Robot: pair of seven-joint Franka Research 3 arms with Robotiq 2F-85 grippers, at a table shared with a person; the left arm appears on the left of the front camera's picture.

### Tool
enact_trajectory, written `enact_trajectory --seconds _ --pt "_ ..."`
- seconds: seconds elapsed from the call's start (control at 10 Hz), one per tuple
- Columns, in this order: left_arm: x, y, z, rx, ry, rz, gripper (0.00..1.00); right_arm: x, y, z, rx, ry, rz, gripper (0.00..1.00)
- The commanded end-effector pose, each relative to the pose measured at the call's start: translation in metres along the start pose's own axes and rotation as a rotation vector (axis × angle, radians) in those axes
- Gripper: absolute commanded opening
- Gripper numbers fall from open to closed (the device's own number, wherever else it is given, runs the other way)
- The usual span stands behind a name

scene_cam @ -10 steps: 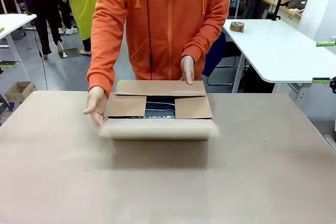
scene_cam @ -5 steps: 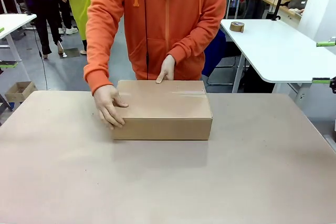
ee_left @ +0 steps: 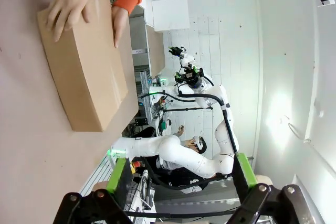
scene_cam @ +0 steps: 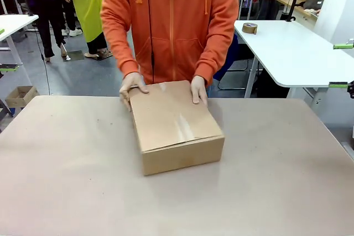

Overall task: Pack the gift set into the box.
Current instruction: Press and hold the closed box until the human finishes sealing it.

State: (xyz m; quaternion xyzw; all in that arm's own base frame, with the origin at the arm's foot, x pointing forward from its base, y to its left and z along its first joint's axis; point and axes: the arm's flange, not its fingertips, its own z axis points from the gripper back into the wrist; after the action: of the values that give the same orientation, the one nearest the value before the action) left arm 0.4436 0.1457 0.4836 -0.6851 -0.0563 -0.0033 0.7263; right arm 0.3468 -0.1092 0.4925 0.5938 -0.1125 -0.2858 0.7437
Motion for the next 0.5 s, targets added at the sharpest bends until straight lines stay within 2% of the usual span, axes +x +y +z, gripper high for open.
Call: enact_trajectory --seconds 0.0,0.4 --pt "-0.0026 0.0000 -0.0014 0.003 -0.003 -0.015 1.00 0.0003 0.0011 -0.0023 0.030 -0.003 0.010 1.00" --pt "-0.0026 0.0000 -0.0014 0.003 -0.003 -0.015 1.00 0.0003 0.0011 -0.0023 0.030 -0.003 0.010 1.00"
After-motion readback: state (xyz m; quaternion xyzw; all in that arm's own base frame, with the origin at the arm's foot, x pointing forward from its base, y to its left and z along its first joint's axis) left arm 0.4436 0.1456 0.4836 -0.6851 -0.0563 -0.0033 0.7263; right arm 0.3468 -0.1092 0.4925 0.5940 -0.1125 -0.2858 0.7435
